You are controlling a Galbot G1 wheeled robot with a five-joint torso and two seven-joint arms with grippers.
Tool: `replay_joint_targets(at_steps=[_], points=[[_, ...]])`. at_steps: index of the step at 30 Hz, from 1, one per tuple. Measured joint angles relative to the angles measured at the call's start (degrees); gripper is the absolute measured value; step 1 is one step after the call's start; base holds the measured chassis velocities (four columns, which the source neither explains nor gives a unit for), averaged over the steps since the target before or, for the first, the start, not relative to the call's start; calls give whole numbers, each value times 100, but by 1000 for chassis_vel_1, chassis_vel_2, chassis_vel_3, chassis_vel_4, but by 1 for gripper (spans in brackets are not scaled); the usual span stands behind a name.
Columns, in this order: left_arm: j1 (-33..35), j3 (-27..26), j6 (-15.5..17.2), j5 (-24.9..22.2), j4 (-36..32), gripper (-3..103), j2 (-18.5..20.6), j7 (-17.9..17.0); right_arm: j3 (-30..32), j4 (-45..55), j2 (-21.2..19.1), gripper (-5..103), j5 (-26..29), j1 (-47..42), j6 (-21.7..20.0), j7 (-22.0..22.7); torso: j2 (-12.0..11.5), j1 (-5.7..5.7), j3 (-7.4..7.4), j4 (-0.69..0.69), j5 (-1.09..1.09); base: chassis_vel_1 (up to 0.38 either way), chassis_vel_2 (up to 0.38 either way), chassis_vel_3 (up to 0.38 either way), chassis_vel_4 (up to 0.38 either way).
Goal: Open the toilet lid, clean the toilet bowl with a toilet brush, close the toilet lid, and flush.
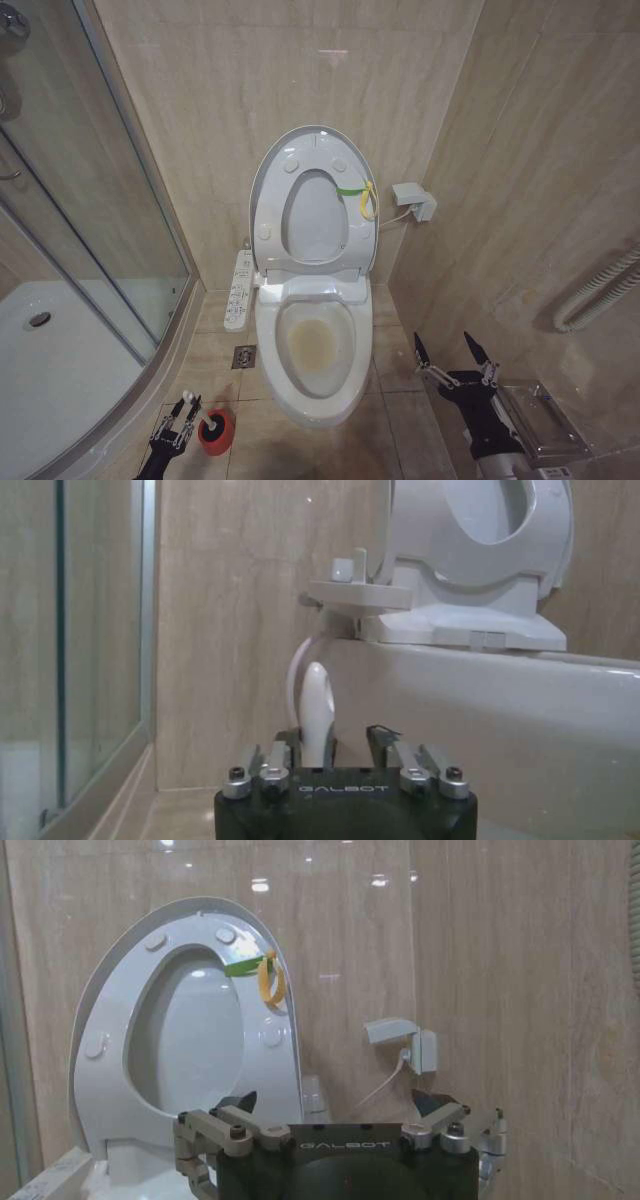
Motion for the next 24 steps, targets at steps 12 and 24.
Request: replay_joint_targets(at_steps=[12, 24], points=[[20, 5, -4, -19, -17, 86, 62, 67, 0, 0, 0, 100, 0, 0, 0, 0, 3, 1, 1, 0, 1, 0, 0, 0, 0], [368, -76, -7, -401, -865, 100, 57, -24, 0, 0, 0, 100, 0, 0, 0, 0, 5, 1, 2, 0, 1, 0, 0, 0, 0]])
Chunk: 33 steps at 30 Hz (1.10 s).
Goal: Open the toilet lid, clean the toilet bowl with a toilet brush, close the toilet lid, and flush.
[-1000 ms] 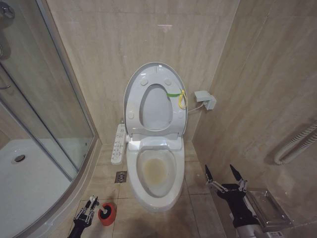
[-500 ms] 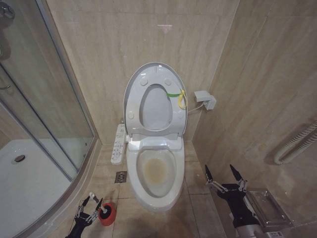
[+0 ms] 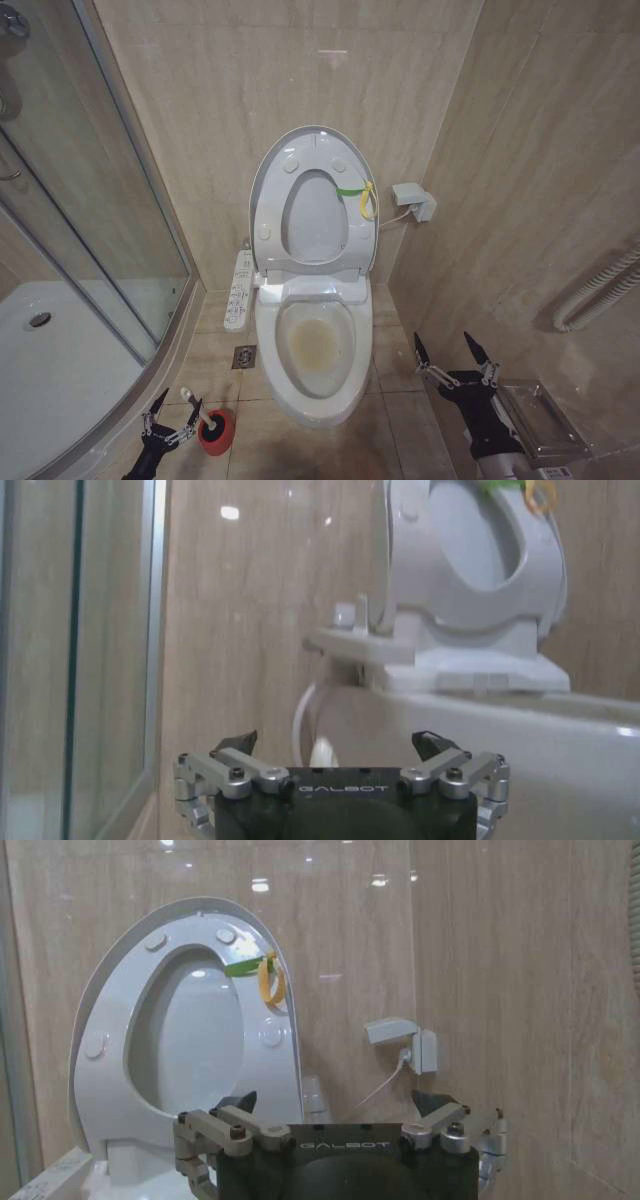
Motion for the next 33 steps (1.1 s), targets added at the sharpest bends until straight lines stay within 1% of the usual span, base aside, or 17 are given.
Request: replay_joint_targets(at_steps=[3, 7, 11, 12, 15, 16, 17, 18, 19, 20, 22, 24, 25, 29, 30, 31, 33], points=[[123, -24, 1, -27, -340, 100, -13, -131, 0, 0, 0, 100, 0, 0, 0, 0, 0, 0, 0, 0, 0, 0, 0, 0, 0], [395, -14, 9, -18, -1076, 100, -24, -574, 0, -1, 0, 100, 0, 0, 0, 0, 1, 0, 0, 1, 2, 0, 0, 0, 0], [742, 25, 93, 106, -2304, 100, -43, -1561, 0, 0, 0, 100, 0, 0, 0, 0, 1, 0, 1, -1, 1, 0, 0, 0, 0], [742, 25, 93, 106, -2304, 100, -43, -1561, 0, 0, 0, 100, 0, 0, 0, 0, 1, 0, 1, -1, 1, 0, 0, 0, 0], [1151, 72, 572, 226, -3654, 100, -17, -2732, 0, 0, 0, 100, 0, 0, 0, 1, 1, 1, 1, 1, 0, 0, 0, 0, 0], [1151, 72, 572, 226, -3654, 100, -17, -2732, 0, 0, 0, 100, 0, 0, 0, 1, 1, 1, 1, 1, 0, 0, 0, 0, 0], [1240, 72, 735, 265, -3980, 96, -18, -3103, 0, 0, 0, 100, 0, 0, 0, 0, 2, 1, 1, 0, 0, 0, 0, 0, 0], [1422, 71, 1122, 391, -4587, 96, -29, -3922, 0, 0, 0, 100, 0, 0, 0, 0, 2, 0, 1, -2, 3, 0, 0, 0, 0], [1552, 74, 1421, 457, -4966, 96, -41, -4407, 0, 0, 0, 100, 0, 0, 0, 0, 2, 1, 1, 0, 2, 0, 0, 0, 0], [1552, 74, 1421, 457, -4966, 96, -41, -4407, 0, 0, 0, 100, 0, 0, 0, 0, 2, 1, 1, 0, 2, 0, 0, 0, 0], [1911, 87, 2448, 601, -5829, 96, -65, -5587, 0, 0, 0, 100, 0, 0, 0, 1, 2, 1, 1, 0, 2, 0, 0, 0, 0], [2287, 56, 3426, 683, -6596, 91, -76, -6304, 0, -1, 0, 100, 0, 0, 0, 0, 2, 1, 1, 1, 0, 0, 0, 0, 0], [2287, 56, 3426, 683, -6596, 91, -76, -6304, 0, -1, 0, 100, 0, 0, 0, 0, 2, 1, 1, 1, 0, 0, 0, 0, 0], [2798, -104, 4634, 919, -7763, 91, -74, -6550, 0, 0, 0, 100, 0, 0, 0, 0, 2, 1, 1, 0, 1, 0, 0, 0, 0], [2798, -104, 4634, 919, -7763, 91, -74, -6550, 0, 0, 0, 100, 0, 0, 0, 0, 2, 1, 1, 0, 1, 0, 0, 0, 0], [2898, -125, 4972, 917, -8050, 100, -72, -6601, 0, 0, 0, 100, 0, 0, 0, 0, 2, 1, 1, 0, 2, 0, 0, 0, 0], [3000, -137, 5437, 915, -8405, 100, -68, -6748, 0, 0, 0, 100, 0, 0, 0, 0, 2, 1, 1, 0, 1, 0, 0, 0, 0]])
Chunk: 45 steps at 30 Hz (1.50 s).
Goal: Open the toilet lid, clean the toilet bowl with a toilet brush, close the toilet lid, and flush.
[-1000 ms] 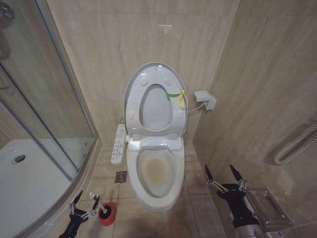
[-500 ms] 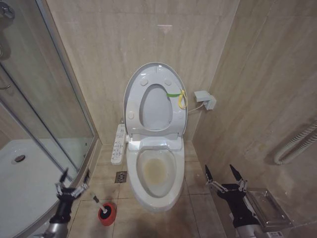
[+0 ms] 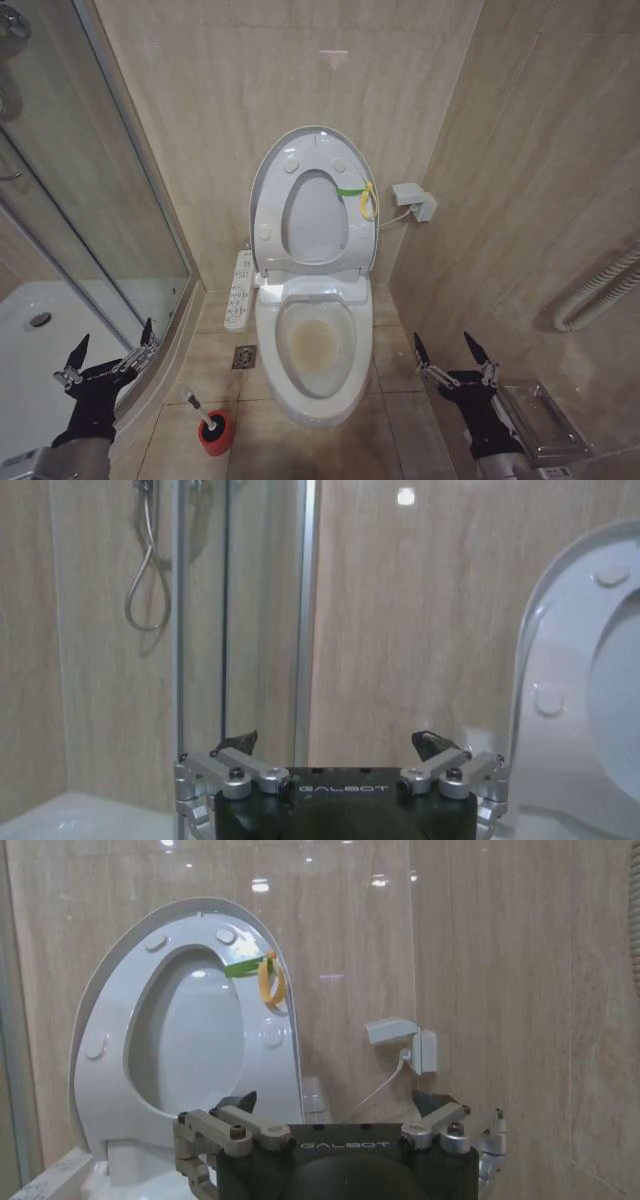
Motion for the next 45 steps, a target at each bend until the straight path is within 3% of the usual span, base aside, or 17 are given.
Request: replay_joint_targets(at_steps=[1, 6, 20, 36, 45], points=[[44, -8, 217, 6, -99, 100, 1, -83, 0, 0, 0, 100, 0, 0, 0, 0, 0, 0, 0, -1, 2, 0, 0, 0, 0], [138, -7, 440, 5, -156, 100, 3, -100, 0, 0, 0, 100, 0, 0, 0, 0, 0, 0, 0, 1, -1, 0, 0, 0, 0], [297, -7, 103, -139, -80, 100, 20, 276, 0, 0, 0, 100, 0, 0, 0, 0, 21, 13, 11, -1, -1, 0, 0, 0, 0], [207, 152, -3, -157, -51, 100, 72, 260, 0, 0, 0, 100, 0, 0, 0, 0, 419, 182, 237, 0, -1, 0, 0, 0, 0], [211, 252, -237, -27, -45, 100, 124, 235, 0, 0, 0, 100, 0, 0, 0, 0, 580, 246, 333, 0, -1, 0, 0, 0, 0]])
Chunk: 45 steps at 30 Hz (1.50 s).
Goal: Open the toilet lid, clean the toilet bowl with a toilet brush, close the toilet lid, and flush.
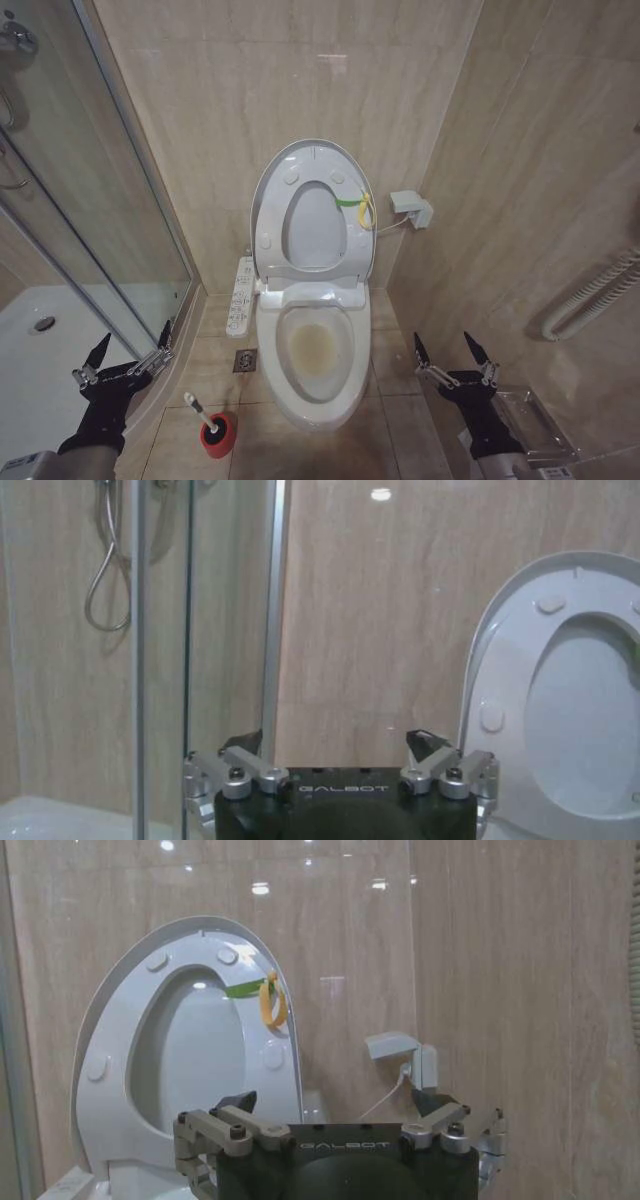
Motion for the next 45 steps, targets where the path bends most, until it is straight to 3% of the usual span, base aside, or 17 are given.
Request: replay_joint_targets(at_steps=[3, 6, 7, 10, 14, 19, 20, 27, 29, 45], points=[[16, 18, 40, 63, 2, 100, 115, 78, 0, 0, 0, 100, 0, 0, 0, 0, 4, 2, 3, 0, 0, 0, 0, 0, 0], [-8, 6, 16, 99, 130, 94, 264, 553, 0, 0, 0, 100, 0, 0, 0, 0, 4, 2, 4, 0, 0, 0, 0, 0, 0], [-8, 6, 16, 99, 130, 94, 264, 553, 0, 0, 0, 100, 0, 0, 0, 0, 4, 2, 4, 0, 0, 0, 0, 0, 0], [-101, 49, -102, 122, 499, 94, 340, 1214, 0, 0, 0, 100, 0, 0, 0, 0, -2, 0, 1, 0, 0, 0, 0, 0, 0], [-196, 109, -287, 160, 827, 96, 244, 1457, 0, 0, 0, 100, 0, 0, 0, 0, -8, -3, -3, -1, 0, 0, 0, 0, 0], [-241, 220, -398, 210, 911, 96, 75, 1486, 0, 0, 0, 100, 0, 0, 0, 0, -15, -7, -8, 0, 0, 0, 0, 0, 0], [-244, 260, -439, 247, 917, 100, 48, 1488, 0, 0, 0, 100, 0, 0, 0, 0, -17, -8, -9, 0, 0, 0, 0, 0, 0], [-182, 401, -797, 640, 997, 100, -41, 1546, 0, 0, 0, 100, 0, 0, 0, 0, -24, -10, -12, 0, 0, 0, 0, 0, 0], [-151, 417, -874, 732, 988, 96, -73, 1540, 0, -1, 0, 100, 0, 0, 0, 0, -26, -11, -14, 0, 1, 0, 0, 0, 0], [19, 585, -1073, 1048, 934, 100, -212, 1497, 0, 0, 0, 100, 0, 0, 0, 0, -34, -15, -19, 0, 0, 0, 0, 0, 0]])
